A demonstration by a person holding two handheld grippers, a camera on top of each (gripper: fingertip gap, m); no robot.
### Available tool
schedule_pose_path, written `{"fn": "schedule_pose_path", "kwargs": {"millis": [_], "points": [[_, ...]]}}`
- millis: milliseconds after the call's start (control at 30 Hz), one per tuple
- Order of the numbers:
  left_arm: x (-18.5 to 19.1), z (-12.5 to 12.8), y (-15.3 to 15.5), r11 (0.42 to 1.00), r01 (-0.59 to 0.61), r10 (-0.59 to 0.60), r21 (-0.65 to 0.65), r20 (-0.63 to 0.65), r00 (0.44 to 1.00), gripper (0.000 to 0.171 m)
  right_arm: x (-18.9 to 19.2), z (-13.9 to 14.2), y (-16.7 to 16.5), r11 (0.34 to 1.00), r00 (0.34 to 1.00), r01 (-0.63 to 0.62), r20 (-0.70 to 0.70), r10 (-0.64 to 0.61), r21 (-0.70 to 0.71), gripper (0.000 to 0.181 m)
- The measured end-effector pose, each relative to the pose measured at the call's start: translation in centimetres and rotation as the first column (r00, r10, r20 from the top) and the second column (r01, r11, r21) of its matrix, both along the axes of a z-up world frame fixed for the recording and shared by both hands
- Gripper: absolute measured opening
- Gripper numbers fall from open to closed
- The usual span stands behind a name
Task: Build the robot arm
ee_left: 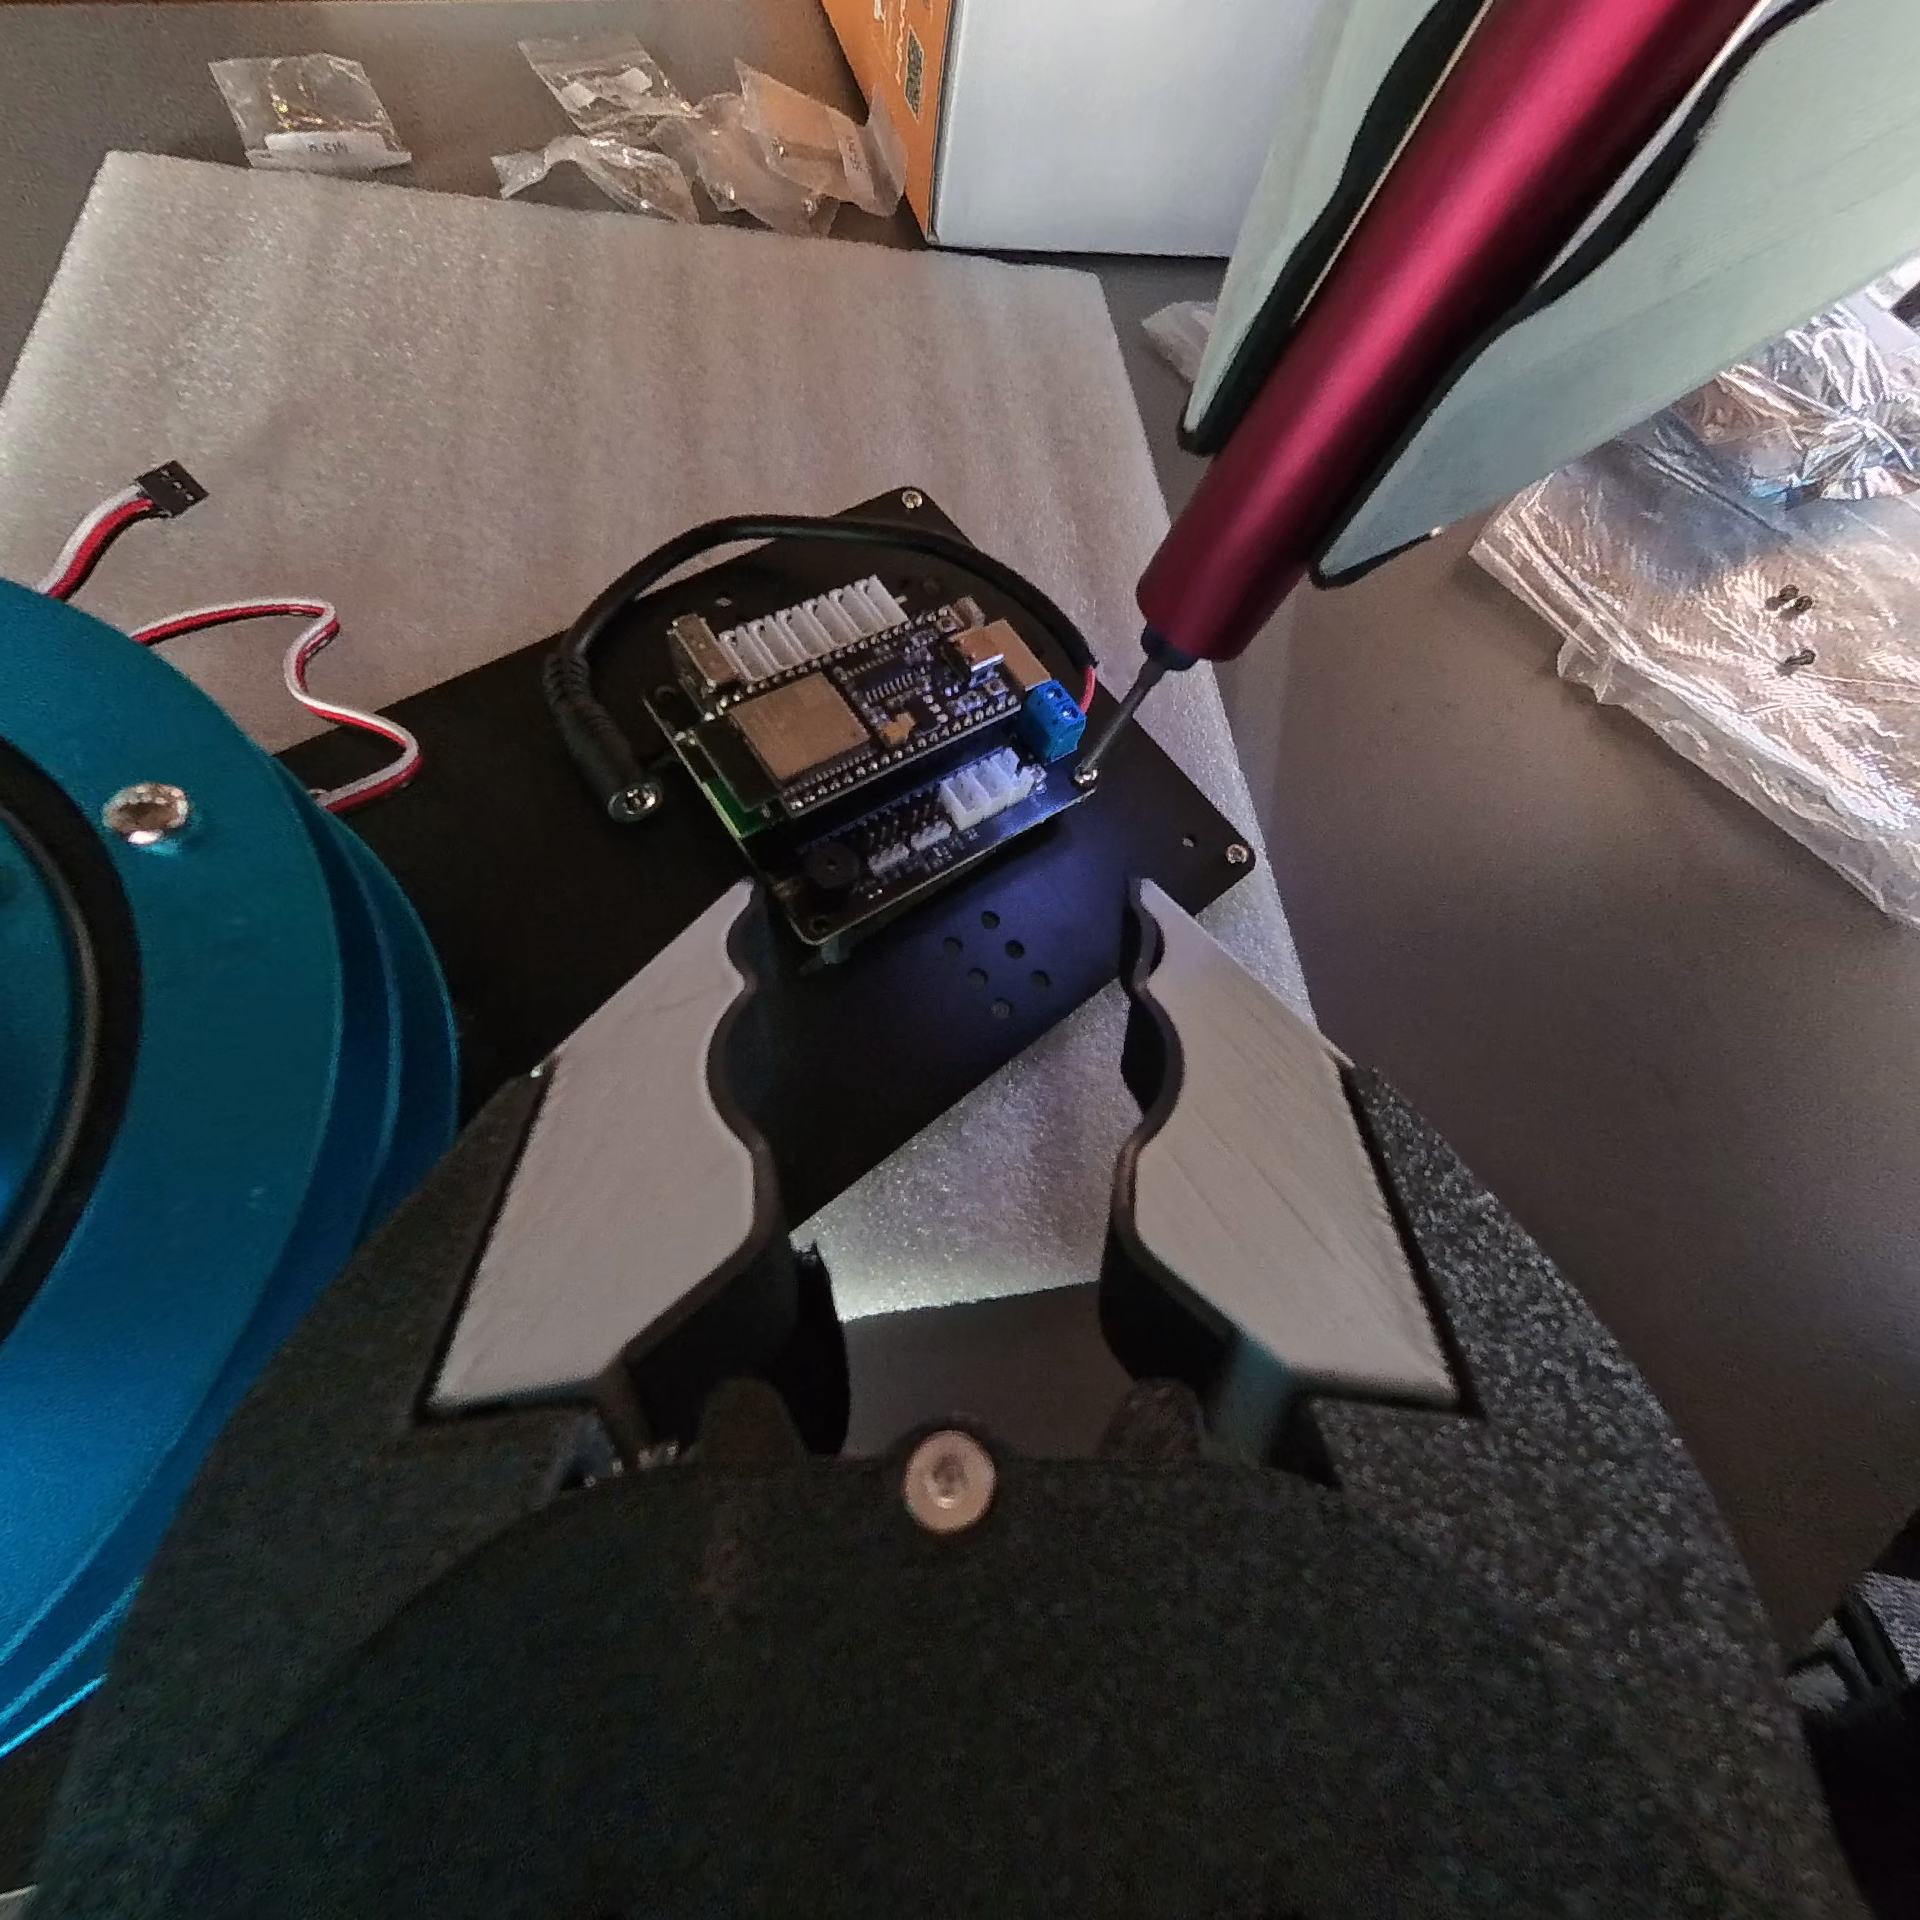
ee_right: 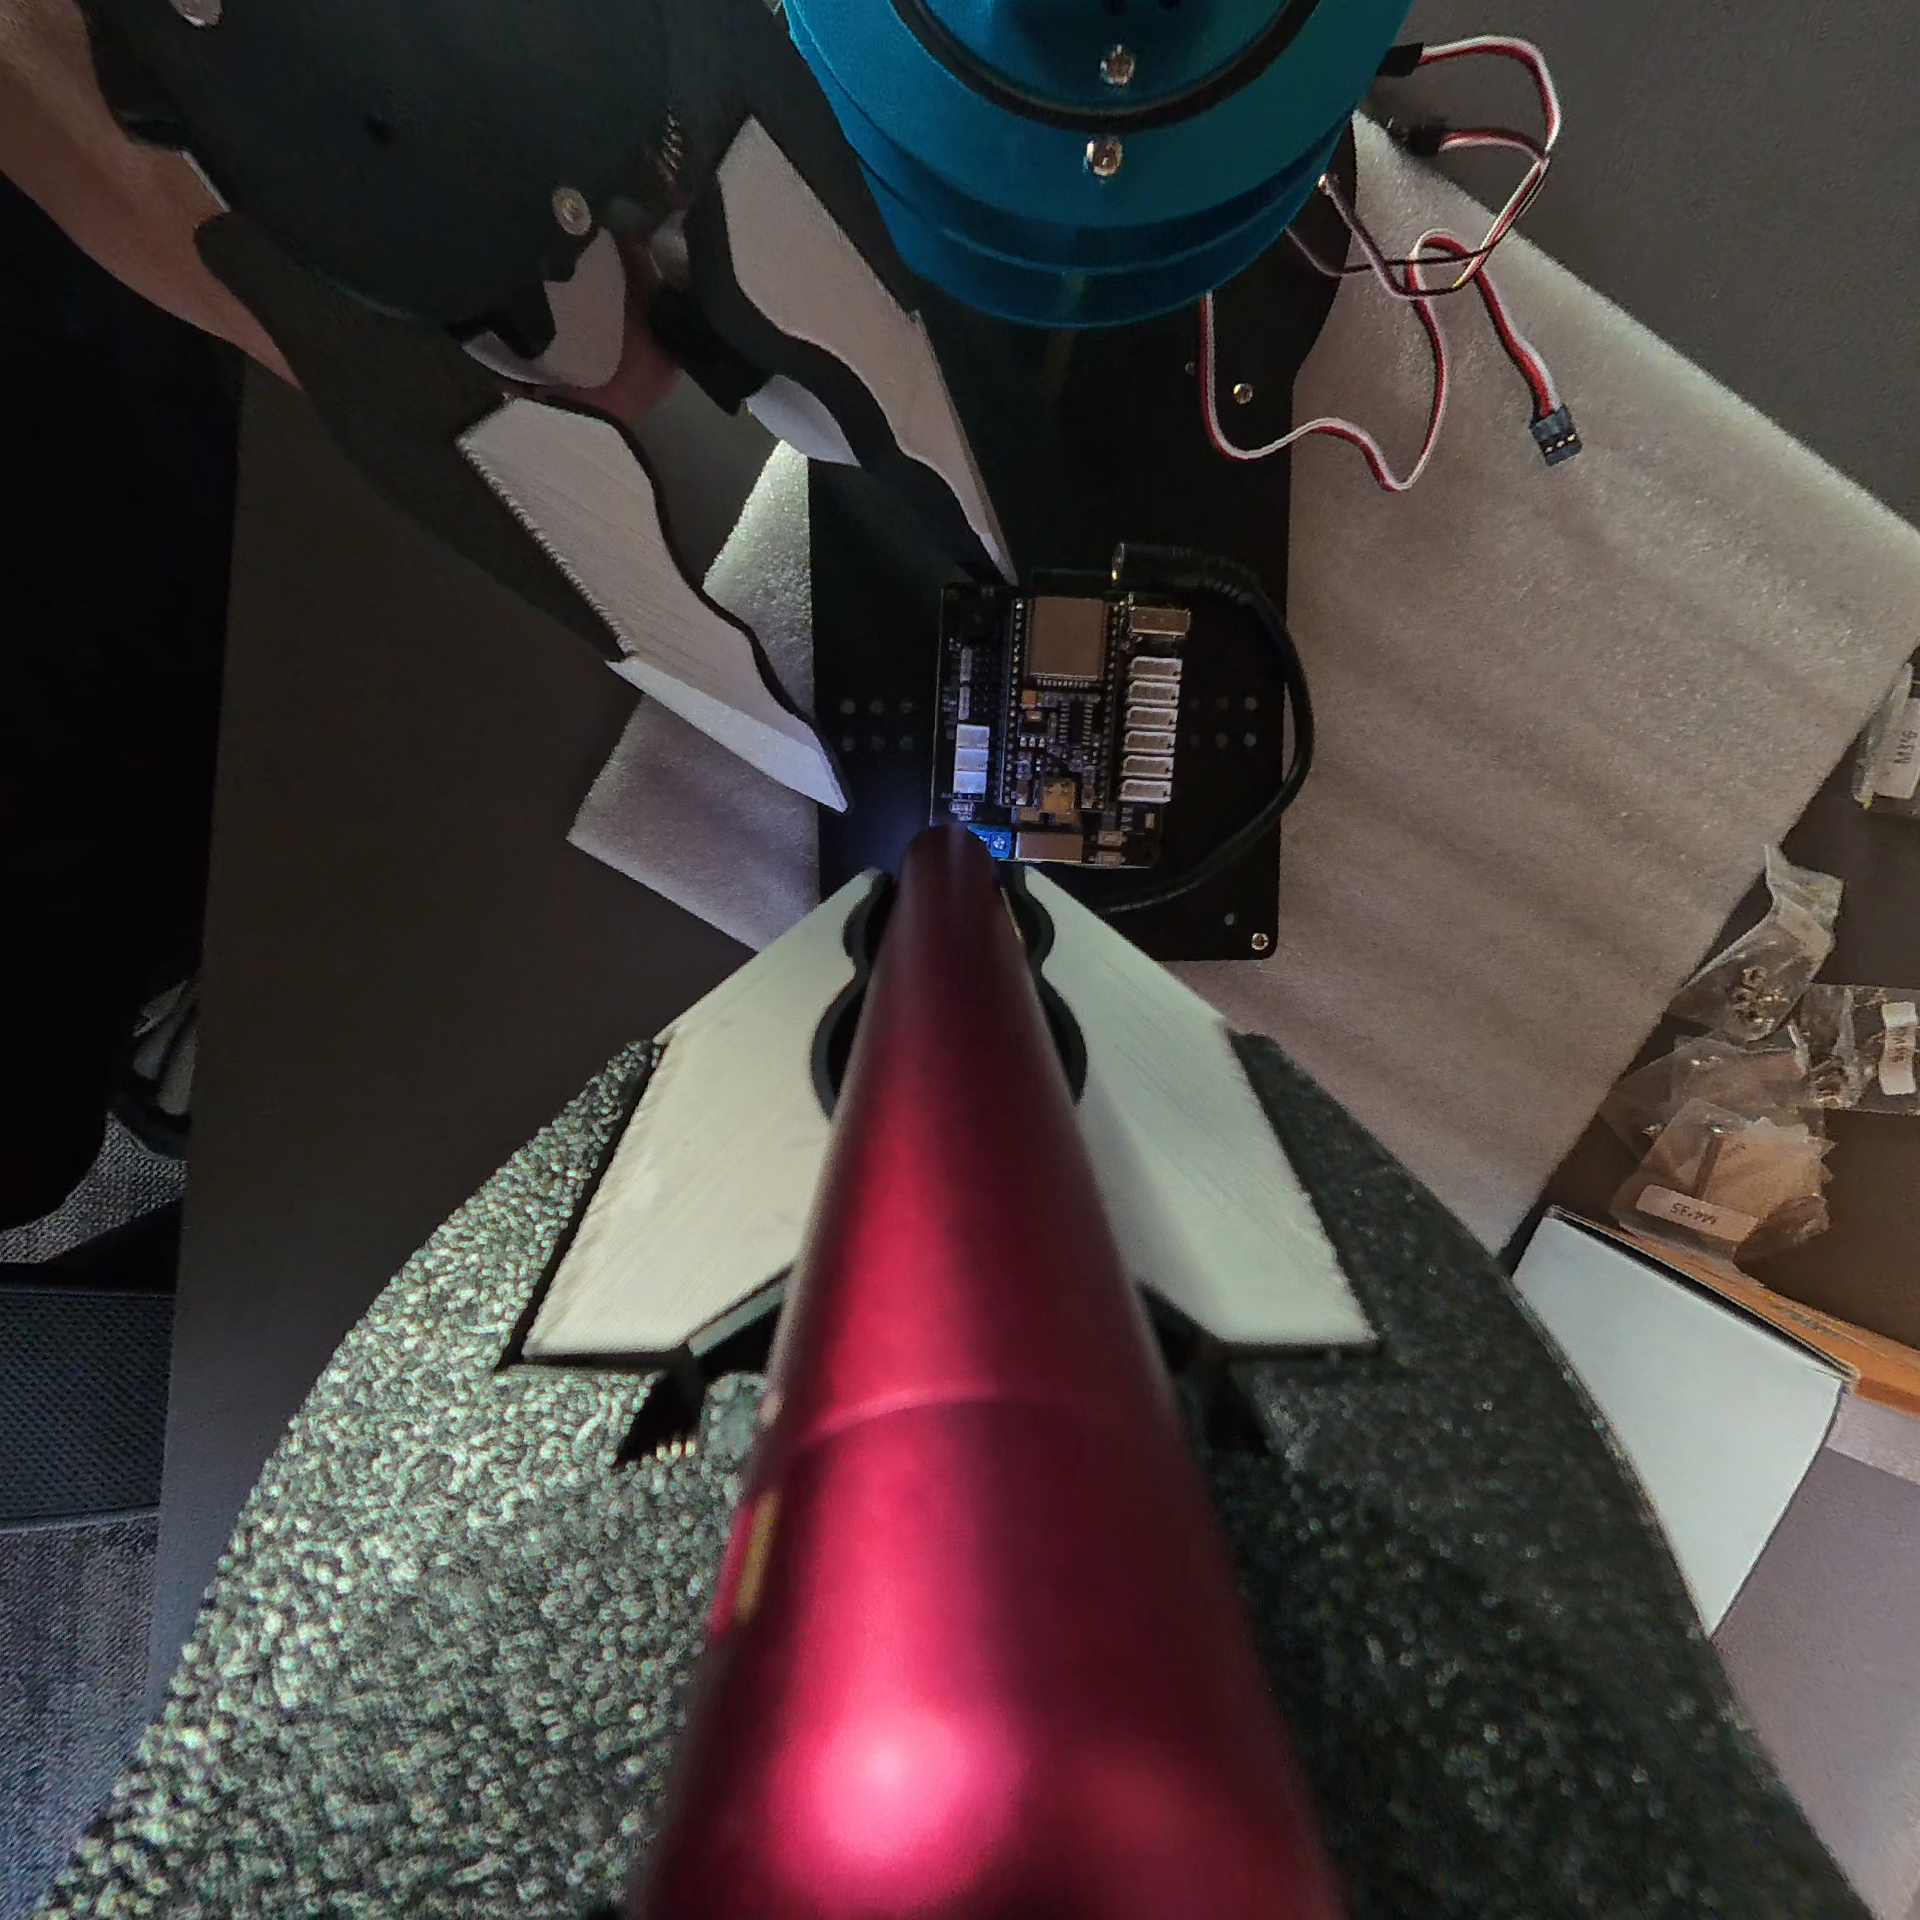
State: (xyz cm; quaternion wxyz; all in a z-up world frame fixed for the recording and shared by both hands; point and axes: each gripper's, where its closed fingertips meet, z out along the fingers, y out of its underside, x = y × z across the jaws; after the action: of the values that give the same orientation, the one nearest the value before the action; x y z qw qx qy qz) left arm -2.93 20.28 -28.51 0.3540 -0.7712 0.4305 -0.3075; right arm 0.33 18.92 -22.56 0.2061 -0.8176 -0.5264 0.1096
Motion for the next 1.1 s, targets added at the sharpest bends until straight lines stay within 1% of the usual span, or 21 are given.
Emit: {"fn": "schedule_pose_path", "kwargs": {"millis": [200, 267, 300, 333, 400, 433, 467, 500, 533, 567, 600, 667, 700, 767, 800, 900, 967, 1100], "points": [[-0.3, 0.2, -0.2, 1.0, 0.002, -0.002, 0.015, 0.0, 1.0, 0.066, 0.0, -0.1, 0.0, 0.999, 0.999, 0.028, -0.018, -0.028, -0.025, 0.021], [-0.8, 0.8, -0.7, 1.0, -0.006, 0.005, 0.02, 0.029, 1.0, 0.061, 0.1, -0.1, -0.1, 0.999, 0.999, 0.03, -0.011, -0.03, -0.023, 0.021], [-1.0, 1.4, -1.3, 1.0, -0.006, 0.005, 0.008, 0.064, 0.998, 0.058, 0.1, -0.1, -0.1, 0.999, 1.0, 0.029, -0.011, -0.029, -0.015, 0.021], [-1.1, 2.2, -2.2, 1.0, 0.006, -0.003, -0.024, 0.113, 0.994, 0.052, 0.0, -0.1, -0.1, 1.0, 0.999, 0.03, -0.015, -0.03, -0.009, 0.021], [-0.5, 3.2, -4.6, 0.985, 0.07, -0.034, -0.155, 0.224, 0.974, 0.051, 0.1, -0.1, -0.2, 0.999, 0.999, 0.03, -0.01, -0.03, -0.015, 0.021], [-0.1, 3.4, -5.4, 0.974, 0.088, -0.03, -0.207, 0.269, 0.963, 0.05, 0.1, -0.1, -0.1, 0.999, 1.0, 0.028, -0.007, -0.028, -0.017, 0.021], [0.3, 3.0, -5.7, 0.966, 0.083, -0.01, -0.243, 0.286, 0.958, 0.052, 0.1, -0.1, -0.1, 0.999, 1.0, 0.028, -0.009, -0.029, -0.021, 0.021], [0.8, 2.4, -6.0, 0.957, 0.082, -0.002, -0.278, 0.277, 0.961, 0.057, 0.0, -0.1, 0.0, 0.999, 0.999, 0.03, -0.012, -0.031, -0.025, 0.021], [1.3, 1.6, -6.2, 0.95, 0.075, 0.002, -0.304, 0.246, 0.969, 0.067, 0.0, -0.1, 0.0, 0.999, 0.999, 0.031, -0.014, -0.031, -0.031, 0.021], [1.7, 1.1, -6.1, 0.951, 0.061, 0.006, -0.305, 0.214, 0.977, 0.07, -0.1, -0.1, 0.1, 0.999, 0.999, 0.029, -0.014, -0.029, -0.033, 0.021], [2.0, 1.1, -5.8, 0.96, 0.04, 0.016, -0.278, 0.196, 0.981, 0.074, -0.1, -0.1, 0.1, 0.999, 1.0, 0.027, -0.014, -0.027, -0.033, 0.021], [2.4, 1.7, -4.7, 0.98, -0.001, 0.041, -0.201, 0.196, 0.98, 0.08, -0.1, -0.1, 0.1, 0.999, 1.0, 0.023, -0.018, -0.024, -0.032, 0.021], [2.6, 2.0, -4.4, 0.982, -0.009, 0.047, -0.187, 0.199, 0.979, 0.084, 0.0, -0.1, 0.1, 0.999, 1.0, 0.022, -0.02, -0.022, -0.031, 0.021], [3.1, 1.6, -4.7, 0.972, 0.01, 0.036, -0.236, 0.189, 0.981, 0.093, 0.0, -0.1, 0.0, 0.999, 1.0, 0.017, -0.024, -0.018, -0.029, 0.021], [3.3, 1.3, -4.9, 0.963, 0.023, 0.028, -0.269, 0.186, 0.982, 0.094, 0.1, -0.1, 0.0, 0.999, 0.999, 0.016, -0.027, -0.016, -0.028, 0.022], [3.7, 1.4, -5.0, 0.958, 0.029, 0.032, -0.284, 0.207, 0.978, 0.094, 0.1, -0.1, 0.1, 1.0, 0.999, 0.011, -0.04, -0.012, -0.028, 0.021], [4.1, 1.4, -4.9, 0.963, 0.022, 0.037, -0.268, 0.212, 0.977, 0.094, 0.1, -0.1, 0.1, 1.0, 0.999, 0.007, -0.047, -0.008, -0.027, 0.021], [4.9, 2.0, -5.5, 0.967, 0.064, -0.003, -0.248, 0.239, 0.971, 0.094, 0.1, -0.1, 0.0, 1.0, 0.999, -0.001, -0.049, 0.0, -0.022, 0.021]]}}
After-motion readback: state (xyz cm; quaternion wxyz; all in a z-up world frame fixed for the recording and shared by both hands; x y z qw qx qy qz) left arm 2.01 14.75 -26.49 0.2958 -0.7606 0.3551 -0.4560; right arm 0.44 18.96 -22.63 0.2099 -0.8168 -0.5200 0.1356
